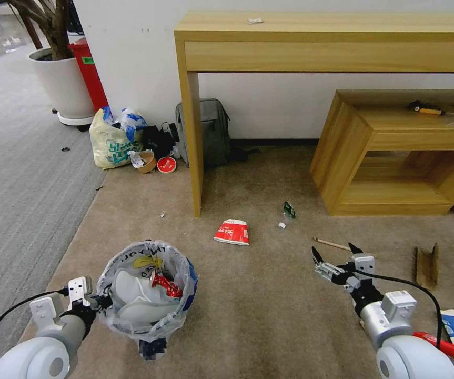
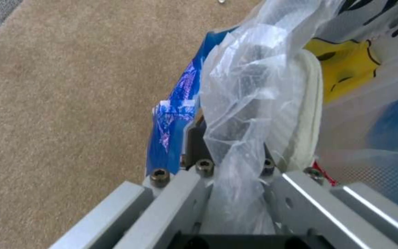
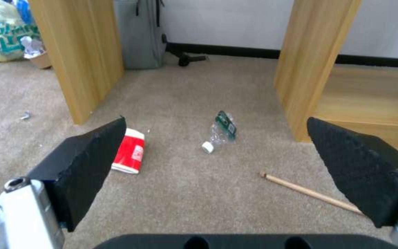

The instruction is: Pick up the trash bin and place the garbage on the floor into it.

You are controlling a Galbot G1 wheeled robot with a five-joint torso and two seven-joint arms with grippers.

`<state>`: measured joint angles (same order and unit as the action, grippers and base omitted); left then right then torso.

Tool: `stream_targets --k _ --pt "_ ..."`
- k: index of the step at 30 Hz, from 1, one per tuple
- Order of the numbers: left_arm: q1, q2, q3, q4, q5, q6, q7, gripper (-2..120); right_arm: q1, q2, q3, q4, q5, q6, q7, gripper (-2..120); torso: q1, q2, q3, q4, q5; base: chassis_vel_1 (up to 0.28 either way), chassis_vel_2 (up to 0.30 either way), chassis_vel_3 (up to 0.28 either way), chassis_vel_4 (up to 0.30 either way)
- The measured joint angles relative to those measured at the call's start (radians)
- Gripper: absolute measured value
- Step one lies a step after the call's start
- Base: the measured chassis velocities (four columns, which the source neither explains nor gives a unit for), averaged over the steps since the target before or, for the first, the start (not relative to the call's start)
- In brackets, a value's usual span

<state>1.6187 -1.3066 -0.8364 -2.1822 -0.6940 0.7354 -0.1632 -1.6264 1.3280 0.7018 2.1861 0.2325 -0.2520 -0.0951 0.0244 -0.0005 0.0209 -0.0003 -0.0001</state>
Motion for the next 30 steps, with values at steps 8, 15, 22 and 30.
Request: stream_targets --k 8,15,22,30 --pt "0.004 -0.002 -0.001 -0.002 0.0 0.0 0.002 0 -0.001 0.003 -0.004 0.0 -0.006 0.0 0.0 100 0.0 0.0 0.0 0.0 0.0 0.0 0.0 0.0 0.0" --pt "0.007 -0.002 -0.002 -0.003 -0.001 0.0 0.005 0 0.003 0.008 -0.016 -0.001 -0.009 -0.001 0.002 100 0.0 0.0 0.0 0.0 -0.0001 0.014 -0.06 -0.017 0.053" --pt "0.01 -0.003 -0.003 -0.006 -0.001 0.0 0.007 0 -0.004 0.01 -0.021 -0.011 -0.016 0.0 0.003 100 0.0 0.0 0.0 0.0 0.0001 0.03 -0.195 -0.031 0.179" --pt "0.02 -0.007 -0.004 -0.013 0.005 0.0 0.019 0 -0.004 0.006 -0.026 -0.022 -0.016 0.005 0.008 100 0.0 0.0 0.0 -0.0001 0.0 -0.027 -0.261 0.01 0.262"
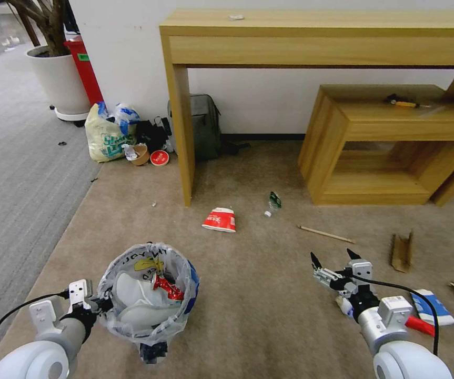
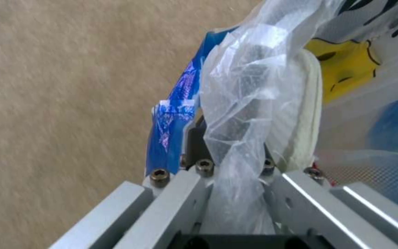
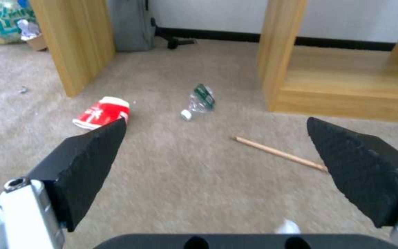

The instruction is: Pick up the trash bin and place the garbage on the floor into it.

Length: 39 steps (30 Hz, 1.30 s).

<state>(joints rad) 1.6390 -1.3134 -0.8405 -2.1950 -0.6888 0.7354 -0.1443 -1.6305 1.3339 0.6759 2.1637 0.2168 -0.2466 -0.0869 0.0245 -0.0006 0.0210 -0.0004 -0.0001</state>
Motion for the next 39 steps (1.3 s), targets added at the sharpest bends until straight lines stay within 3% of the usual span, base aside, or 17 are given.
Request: stream_targets --k 8,25,31,34,36,38,39 --pt "0.007 -0.011 0.002 -0.004 0.008 0.0 0.007 0 0.009 -0.006 -0.013 -0.015 0.0 0.013 0.002 100 0.0 0.0 0.0 0.0 -0.0004 -0.189 -0.299 0.171 0.282" --pt "0.006 -0.013 0.008 0.001 0.01 0.0 0.013 0 0.041 -0.021 -0.038 -0.072 -0.003 0.03 0.021 100 0.0 0.0 0.0 -0.0001 0.0007 -0.325 -0.326 0.331 0.33" --pt "0.006 -0.01 0.003 0.012 0.011 0.0 0.024 0 0.07 -0.092 -0.011 -0.192 -0.004 0.067 -0.093 100 0.0 0.0 0.0 0.0002 -0.0007 -0.053 -0.076 0.059 0.056" --pt "0.007 -0.01 0.003 0.018 0.013 0.0 0.028 0 0.086 -0.144 -0.016 -0.255 0.01 0.072 -0.145 100 0.0 0.0 0.0 0.0001 0.0005 0.051 0.08 -0.046 -0.05" --pt "0.006 -0.01 0.003 0.02 0.015 0.0 0.029 0 0.128 -0.229 -0.034 -0.338 0.015 0.082 -0.215 100 0.0 0.0 0.0 0.0003 -0.0004 0.023 0.013 -0.013 -0.025" --pt "0.006 -0.01 0.003 0.02 0.015 0.0 0.029 0 0.137 -0.246 -0.038 -0.353 0.017 0.082 -0.23 100 0.0 0.0 0.0 0.0005 -0.0003 0.0 0.0 0.0 0.0" --pt "0.007 -0.01 0.003 0.019 0.014 0.0 0.03 0 0.163 -0.293 -0.052 -0.407 0.016 0.087 -0.284 100 0.0 0.0 0.0 0.0003 0.0004 0.0 0.0 0.0 0.0"
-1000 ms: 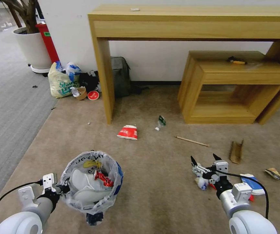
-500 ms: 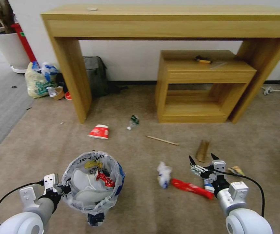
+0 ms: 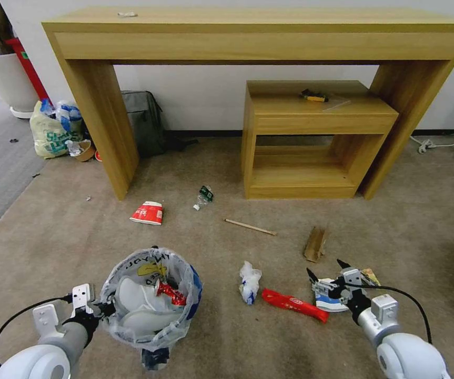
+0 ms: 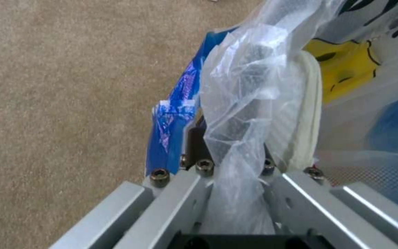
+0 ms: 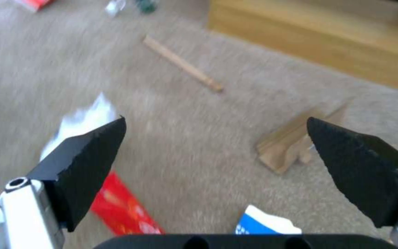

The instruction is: Pick up the trash bin and place the garbage on the floor into it.

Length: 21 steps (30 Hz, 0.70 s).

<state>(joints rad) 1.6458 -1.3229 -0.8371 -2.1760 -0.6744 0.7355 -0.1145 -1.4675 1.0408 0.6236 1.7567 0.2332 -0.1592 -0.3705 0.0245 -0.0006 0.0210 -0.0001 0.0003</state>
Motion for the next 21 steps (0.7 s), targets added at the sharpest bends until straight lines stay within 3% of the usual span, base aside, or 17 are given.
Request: stream_targets --k 5,12,21 --pt "0.004 -0.002 -0.003 -0.005 -0.001 0.0 0.0 0 0.074 -0.093 -0.064 -0.152 -0.042 0.007 -0.164 100 0.0 0.0 0.0 -0.0005 0.0 0.0 0.0 0.0 0.0" --pt "0.006 -0.013 -0.007 -0.016 -0.001 0.0 -0.006 0 0.157 -0.142 -0.152 -0.254 -0.133 -0.005 -0.284 100 0.0 0.0 0.0 -0.0003 -0.0006 0.0 0.0 0.0 0.0" --pt "0.008 -0.019 -0.008 -0.038 -0.007 0.0 -0.03 0 0.325 -0.099 -0.295 -0.42 -0.216 0.036 -0.32 100 0.0 0.0 0.0 -0.0002 -0.0005 0.0 0.0 0.0 0.0"
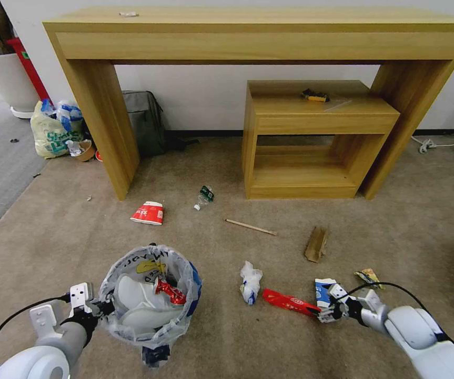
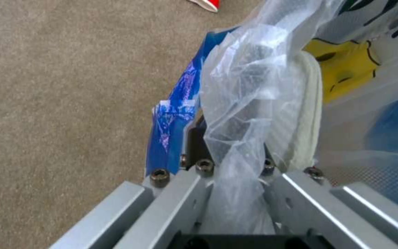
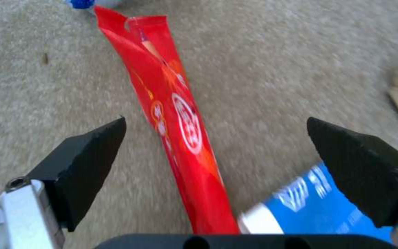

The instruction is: Pick up the trash bin and place the garbage on the floor into it.

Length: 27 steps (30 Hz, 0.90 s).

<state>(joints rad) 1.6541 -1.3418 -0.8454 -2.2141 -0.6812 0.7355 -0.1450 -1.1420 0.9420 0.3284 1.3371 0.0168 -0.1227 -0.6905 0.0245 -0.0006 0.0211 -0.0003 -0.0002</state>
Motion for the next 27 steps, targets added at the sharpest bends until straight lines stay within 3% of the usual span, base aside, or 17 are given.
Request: stream_targets --k 6,9,13,16,23,24,27 --pt "-0.001 0.0 0.001 -0.009 -0.004 0.0 -0.015 0 0.074 0.036 -0.059 -0.09 -0.037 0.012 -0.002 89 0.0 0.0 0.0 0.0 0.0002 0.0 0.0 0.0 0.0" --pt "0.0 0.002 0.001 -0.016 -0.006 0.0 -0.021 0 0.108 0.058 -0.086 -0.154 -0.055 0.012 -0.003 71 0.0 0.0 0.0 -0.0001 0.0002 0.0 0.0 0.0 0.0" --pt "0.0 0.002 0.001 -0.017 -0.006 0.0 -0.021 0 0.114 0.064 -0.09 -0.169 -0.057 0.011 -0.003 63 0.0 0.0 0.0 -0.0001 0.0 0.0 0.0 0.0 0.0" --pt "-0.001 0.001 0.004 -0.017 -0.006 0.0 -0.021 0 0.121 0.081 -0.092 -0.2 -0.062 0.009 -0.001 46 0.0 0.0 0.0 -0.0001 0.0 0.0 0.0 0.0 0.0" --pt "-0.005 0.006 0.006 -0.017 -0.007 0.0 -0.022 0 0.123 0.102 -0.084 -0.218 -0.065 0.01 0.003 24 0.0 0.0 0.0 -0.0002 0.0001 0.0 0.0 0.0 0.0" --pt "-0.005 0.008 0.006 -0.017 -0.008 0.0 -0.022 0 0.123 0.111 -0.079 -0.221 -0.067 0.01 0.008 15 0.0 0.0 0.0 -0.0001 0.0 0.0 0.0 0.0 0.0" --pt "-0.005 0.009 0.006 -0.017 -0.008 0.0 -0.022 0 0.122 0.114 -0.076 -0.221 -0.067 0.009 0.015 11 0.0 0.0 0.0 0.0 0.0 0.0 0.0 0.0 0.0"
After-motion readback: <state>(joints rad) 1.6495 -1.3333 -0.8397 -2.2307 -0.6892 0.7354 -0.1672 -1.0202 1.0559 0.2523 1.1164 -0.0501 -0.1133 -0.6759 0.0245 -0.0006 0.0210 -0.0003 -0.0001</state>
